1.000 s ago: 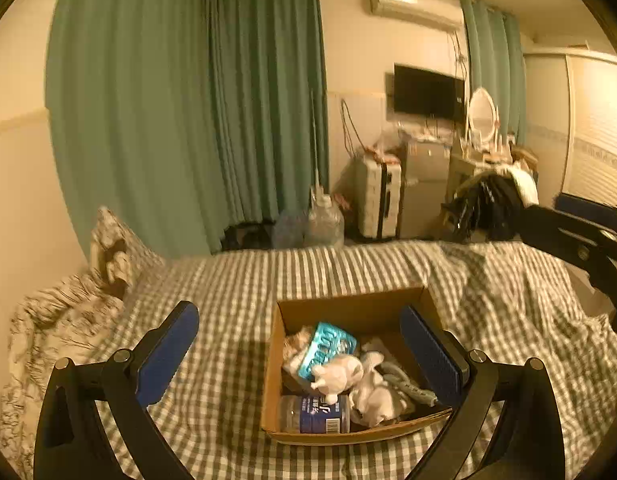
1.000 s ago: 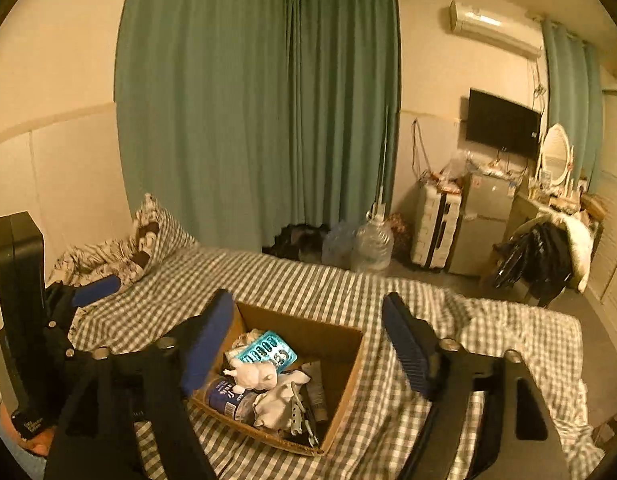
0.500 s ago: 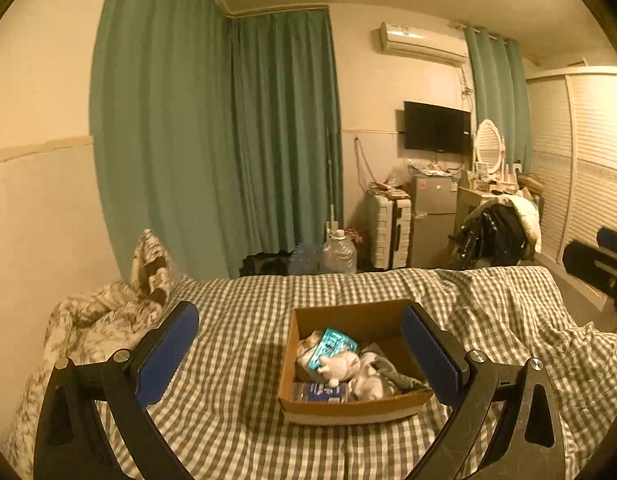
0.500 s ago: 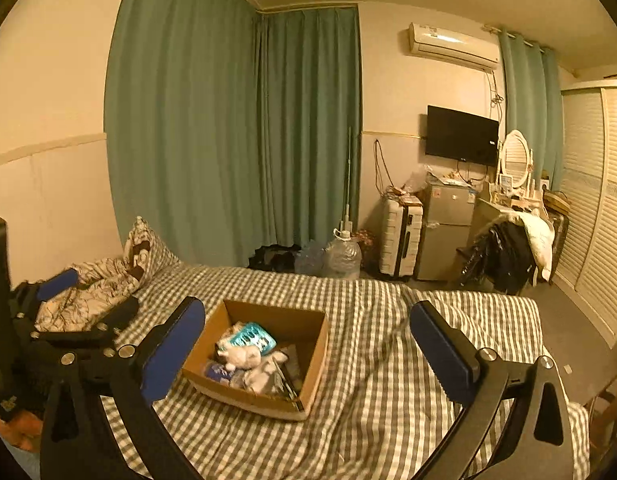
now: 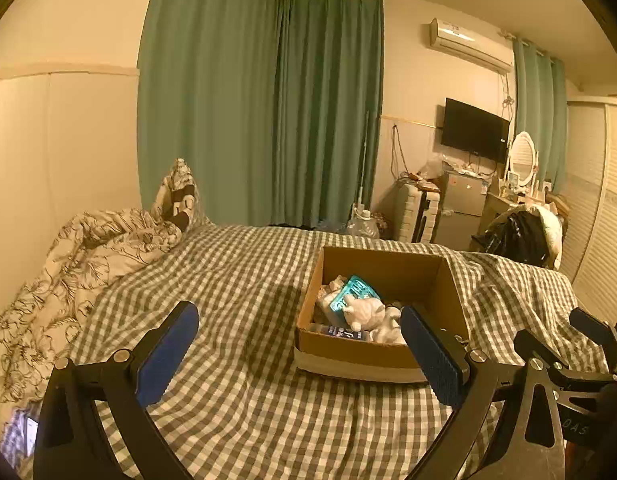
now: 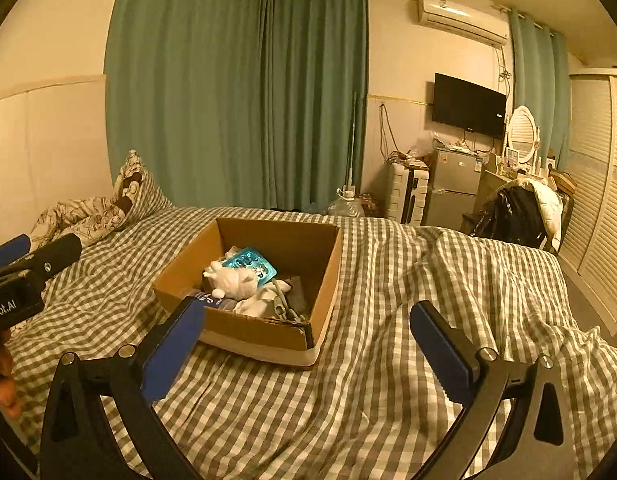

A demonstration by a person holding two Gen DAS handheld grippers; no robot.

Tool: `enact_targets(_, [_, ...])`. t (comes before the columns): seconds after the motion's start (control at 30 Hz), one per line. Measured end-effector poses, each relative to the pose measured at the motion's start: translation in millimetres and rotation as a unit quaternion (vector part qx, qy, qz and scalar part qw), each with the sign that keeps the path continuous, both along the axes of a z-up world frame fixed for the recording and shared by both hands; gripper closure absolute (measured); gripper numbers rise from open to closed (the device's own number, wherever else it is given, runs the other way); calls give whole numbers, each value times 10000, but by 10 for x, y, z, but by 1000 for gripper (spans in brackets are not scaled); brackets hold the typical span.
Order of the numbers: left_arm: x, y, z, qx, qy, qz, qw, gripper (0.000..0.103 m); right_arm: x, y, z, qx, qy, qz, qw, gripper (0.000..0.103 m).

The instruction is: Organize objects

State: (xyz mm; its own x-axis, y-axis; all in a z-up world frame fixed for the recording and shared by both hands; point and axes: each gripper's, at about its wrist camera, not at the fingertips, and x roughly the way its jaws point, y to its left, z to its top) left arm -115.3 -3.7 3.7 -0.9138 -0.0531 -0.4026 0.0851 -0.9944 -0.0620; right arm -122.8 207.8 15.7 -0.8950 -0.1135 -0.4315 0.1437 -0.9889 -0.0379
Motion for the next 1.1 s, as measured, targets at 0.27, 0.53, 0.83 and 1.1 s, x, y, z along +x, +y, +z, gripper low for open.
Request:
enact_targets(0.27, [2,36,-85,-67,-159,-87,9998,0,15,33,51,17,80,-159,9998,0])
enact_targets(0.53, [-9,89,-70,-176,-194,-155,9995,0,-3,30,42,63,27,-177,9998,0])
enact_targets(0.83, [-16,118,-89,-208,-242,-178,9993,0,-7,56,39,24,13,-206,9998,0])
enact_targets(1.1, [-21,144,-103,-235,-289,-182,9991,0,-14,28,21,54,-20,-184,9998,0])
